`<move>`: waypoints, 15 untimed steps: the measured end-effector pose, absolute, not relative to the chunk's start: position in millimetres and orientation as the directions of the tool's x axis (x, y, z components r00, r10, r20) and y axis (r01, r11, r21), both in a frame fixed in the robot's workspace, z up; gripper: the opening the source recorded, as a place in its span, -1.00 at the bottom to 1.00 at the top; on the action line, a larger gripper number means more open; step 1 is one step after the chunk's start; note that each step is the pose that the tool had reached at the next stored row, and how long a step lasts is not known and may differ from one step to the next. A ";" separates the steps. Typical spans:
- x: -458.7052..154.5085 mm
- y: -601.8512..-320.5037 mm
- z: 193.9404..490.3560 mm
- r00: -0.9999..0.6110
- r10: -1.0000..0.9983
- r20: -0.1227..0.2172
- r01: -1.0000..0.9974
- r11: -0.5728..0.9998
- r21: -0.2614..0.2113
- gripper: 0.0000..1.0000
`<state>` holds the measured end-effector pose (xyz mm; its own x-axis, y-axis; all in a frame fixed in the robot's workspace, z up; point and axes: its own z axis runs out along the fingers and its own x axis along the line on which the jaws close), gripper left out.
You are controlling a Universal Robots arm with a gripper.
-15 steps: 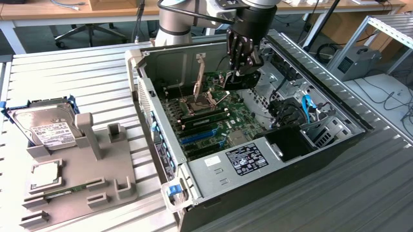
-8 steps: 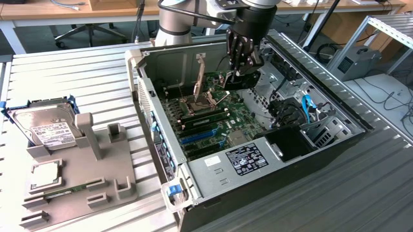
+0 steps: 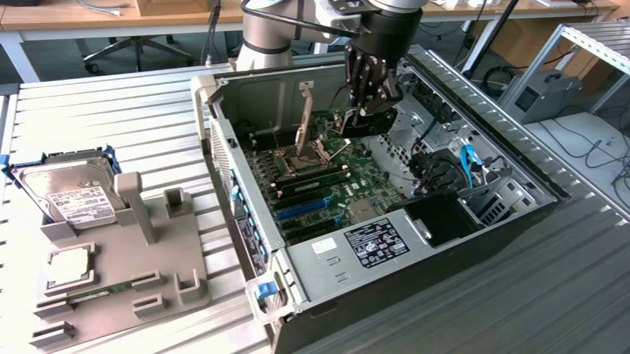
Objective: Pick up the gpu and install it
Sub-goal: 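Insert the gpu into the slot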
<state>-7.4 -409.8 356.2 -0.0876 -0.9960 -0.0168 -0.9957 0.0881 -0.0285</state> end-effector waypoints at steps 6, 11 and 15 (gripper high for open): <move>-7.4 -409.8 356.2 -0.081 -0.997 -0.017 -0.996 0.081 -0.029 -0.48; -7.4 -409.8 356.2 -0.076 -0.997 -0.017 -0.997 0.076 -0.029 -0.48; -7.4 -409.8 356.2 -0.070 -0.997 -0.017 -0.997 0.070 -0.028 -0.48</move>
